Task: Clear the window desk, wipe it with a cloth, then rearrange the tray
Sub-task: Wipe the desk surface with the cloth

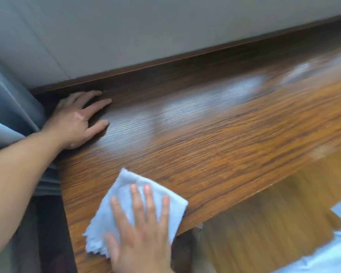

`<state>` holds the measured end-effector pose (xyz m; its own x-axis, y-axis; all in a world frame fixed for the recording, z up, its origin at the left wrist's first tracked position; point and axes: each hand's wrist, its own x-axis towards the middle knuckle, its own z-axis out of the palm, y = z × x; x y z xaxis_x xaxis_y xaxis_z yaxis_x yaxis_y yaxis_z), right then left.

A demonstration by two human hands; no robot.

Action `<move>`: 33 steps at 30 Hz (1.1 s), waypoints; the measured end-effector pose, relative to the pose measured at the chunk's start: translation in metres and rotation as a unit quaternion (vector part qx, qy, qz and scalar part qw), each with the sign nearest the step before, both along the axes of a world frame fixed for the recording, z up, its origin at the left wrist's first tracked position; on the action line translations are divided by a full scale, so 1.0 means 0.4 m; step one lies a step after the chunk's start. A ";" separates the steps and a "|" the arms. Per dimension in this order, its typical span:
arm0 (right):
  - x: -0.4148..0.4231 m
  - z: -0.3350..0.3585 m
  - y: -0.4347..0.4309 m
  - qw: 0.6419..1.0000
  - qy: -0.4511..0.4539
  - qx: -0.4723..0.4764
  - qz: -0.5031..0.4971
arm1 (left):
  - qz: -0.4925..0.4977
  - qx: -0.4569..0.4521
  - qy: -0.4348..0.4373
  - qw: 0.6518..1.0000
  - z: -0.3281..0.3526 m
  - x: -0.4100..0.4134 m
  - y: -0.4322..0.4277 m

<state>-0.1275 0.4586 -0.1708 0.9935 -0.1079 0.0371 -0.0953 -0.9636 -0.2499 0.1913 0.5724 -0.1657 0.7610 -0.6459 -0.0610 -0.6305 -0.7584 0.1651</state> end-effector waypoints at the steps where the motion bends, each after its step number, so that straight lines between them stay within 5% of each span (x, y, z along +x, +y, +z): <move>1: -0.023 -0.010 0.037 1.000 -0.004 0.001 0.028 | 0.012 -0.007 -0.001 1.000 -0.003 -0.006 -0.011; 7: -0.035 -0.027 -0.202 0.996 -0.010 0.027 0.090 | 0.131 -0.022 0.004 0.991 0.002 -0.102 -0.112; 13: 0.078 -0.005 -0.768 0.980 0.083 -0.048 -0.175 | 0.205 0.037 0.044 0.977 0.004 -0.203 -0.214; 17: 0.132 0.011 -0.798 0.955 0.103 -0.050 -0.274 | 0.233 0.064 0.049 0.969 0.004 -0.237 -0.273; 19: 0.106 0.013 -0.685 0.973 0.086 -0.068 -0.203 | 0.243 0.085 0.041 0.965 0.003 -0.242 -0.283; 22: 0.020 0.003 -0.470 0.996 0.046 -0.074 0.030 | 0.258 0.086 0.032 0.962 0.002 -0.243 -0.288; 25: 0.002 -0.034 -0.384 0.982 -0.021 -0.087 0.165 | 0.262 0.089 0.025 0.961 0.001 -0.242 -0.294; 29: 0.110 -0.021 -0.527 0.940 -0.027 -0.061 0.334 | 0.257 0.095 0.019 0.961 -0.001 -0.241 -0.294; 31: 0.229 -0.012 -0.667 0.959 0.010 -0.046 0.280 | 0.258 0.096 0.017 0.961 -0.001 -0.240 -0.294; 33: 0.373 -0.009 -0.825 0.991 0.030 -0.062 0.113 | 0.258 0.096 0.018 0.961 0.001 -0.240 -0.294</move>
